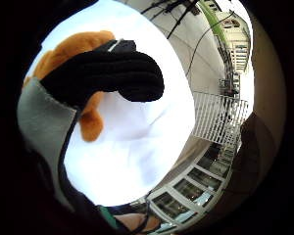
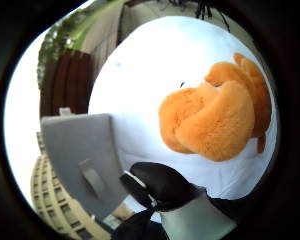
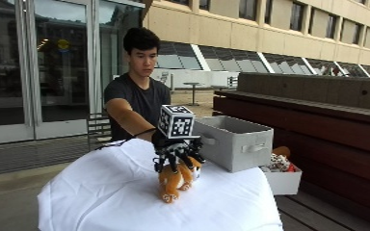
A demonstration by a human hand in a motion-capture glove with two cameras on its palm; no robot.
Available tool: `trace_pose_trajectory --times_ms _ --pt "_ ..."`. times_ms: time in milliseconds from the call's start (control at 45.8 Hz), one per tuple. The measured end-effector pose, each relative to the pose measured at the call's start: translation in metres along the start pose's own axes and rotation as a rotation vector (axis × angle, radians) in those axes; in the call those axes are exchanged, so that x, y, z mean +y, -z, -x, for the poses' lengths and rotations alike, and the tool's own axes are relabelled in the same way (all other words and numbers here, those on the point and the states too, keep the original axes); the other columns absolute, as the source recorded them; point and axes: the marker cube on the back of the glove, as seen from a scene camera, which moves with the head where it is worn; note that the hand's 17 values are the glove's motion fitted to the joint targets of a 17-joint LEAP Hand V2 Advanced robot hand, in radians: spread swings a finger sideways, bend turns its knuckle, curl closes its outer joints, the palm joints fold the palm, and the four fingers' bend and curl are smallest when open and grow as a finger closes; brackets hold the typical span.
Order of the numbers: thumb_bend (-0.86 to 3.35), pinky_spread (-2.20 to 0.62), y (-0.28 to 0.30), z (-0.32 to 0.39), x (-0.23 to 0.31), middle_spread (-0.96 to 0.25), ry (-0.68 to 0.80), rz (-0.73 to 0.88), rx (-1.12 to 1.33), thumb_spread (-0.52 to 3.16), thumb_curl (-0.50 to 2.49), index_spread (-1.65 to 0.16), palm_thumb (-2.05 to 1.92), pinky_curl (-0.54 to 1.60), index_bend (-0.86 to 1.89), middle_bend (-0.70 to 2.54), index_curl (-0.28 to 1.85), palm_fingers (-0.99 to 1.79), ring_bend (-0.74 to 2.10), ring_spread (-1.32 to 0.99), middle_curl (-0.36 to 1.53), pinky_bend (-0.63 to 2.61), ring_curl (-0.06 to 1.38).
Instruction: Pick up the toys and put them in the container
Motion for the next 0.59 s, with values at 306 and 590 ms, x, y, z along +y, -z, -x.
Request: trace_pose_trajectory --times_ms 306,590 --pt "0.06 -0.13 -0.048 0.007 -0.012 -0.08 -0.009 0.048 -0.076 1.04 0.33 -0.35 0.16 0.38 0.19 0.15 0.19 0.25 0.85 -0.07 0.4 1.42 0.29" --pt "0.35 -0.47 -0.041 0.027 -0.006 -0.23 0.034 -0.01 -0.014 0.97 0.52 -0.3 0.76 0.28 0.36 0.47 0.29 1.06 1.05 -0.31 0.49 1.05 0.36"
